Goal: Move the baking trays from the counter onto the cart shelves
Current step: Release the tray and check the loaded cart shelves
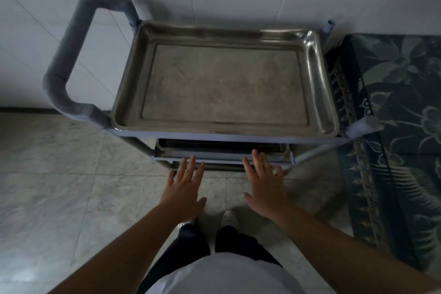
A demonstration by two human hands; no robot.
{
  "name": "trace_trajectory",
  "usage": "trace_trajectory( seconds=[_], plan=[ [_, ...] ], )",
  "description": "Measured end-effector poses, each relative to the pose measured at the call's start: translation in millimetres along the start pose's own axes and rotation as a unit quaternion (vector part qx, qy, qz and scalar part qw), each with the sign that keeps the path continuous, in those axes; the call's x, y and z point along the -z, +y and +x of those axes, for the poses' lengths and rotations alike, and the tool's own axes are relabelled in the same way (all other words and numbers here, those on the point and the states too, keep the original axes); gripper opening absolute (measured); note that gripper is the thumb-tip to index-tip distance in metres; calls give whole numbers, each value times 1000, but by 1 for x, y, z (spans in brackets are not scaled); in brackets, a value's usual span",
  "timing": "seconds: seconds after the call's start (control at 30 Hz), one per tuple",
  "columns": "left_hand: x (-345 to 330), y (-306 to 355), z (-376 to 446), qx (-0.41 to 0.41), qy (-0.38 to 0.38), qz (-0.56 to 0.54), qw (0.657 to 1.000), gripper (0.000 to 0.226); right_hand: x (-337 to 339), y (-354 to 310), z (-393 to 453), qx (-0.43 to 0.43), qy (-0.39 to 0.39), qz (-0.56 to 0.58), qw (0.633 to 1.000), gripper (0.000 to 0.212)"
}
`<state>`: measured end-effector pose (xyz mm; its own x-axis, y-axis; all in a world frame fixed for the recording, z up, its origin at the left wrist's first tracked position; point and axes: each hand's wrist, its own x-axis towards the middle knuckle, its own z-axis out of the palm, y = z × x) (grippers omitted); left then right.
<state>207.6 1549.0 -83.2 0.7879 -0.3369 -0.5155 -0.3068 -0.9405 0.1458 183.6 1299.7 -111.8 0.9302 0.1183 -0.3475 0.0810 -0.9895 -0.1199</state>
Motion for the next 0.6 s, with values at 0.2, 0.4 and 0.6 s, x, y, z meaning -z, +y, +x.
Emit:
trace_trajectory(
  seconds=[0.2, 0.4, 0.6],
  plan=[
    [-40, -13, 32, 1, -55, 5, 998, 95, -47, 9, 32, -9, -70, 14, 997, 113],
    [-83, -32, 87, 3, -70, 14, 997, 97, -91, 20, 76, -26, -86, 70, 994, 95],
    [-128, -60, 178, -46, -8, 50, 998, 102, -143, 27, 144, -61, -4, 66, 996, 108]
  ],
)
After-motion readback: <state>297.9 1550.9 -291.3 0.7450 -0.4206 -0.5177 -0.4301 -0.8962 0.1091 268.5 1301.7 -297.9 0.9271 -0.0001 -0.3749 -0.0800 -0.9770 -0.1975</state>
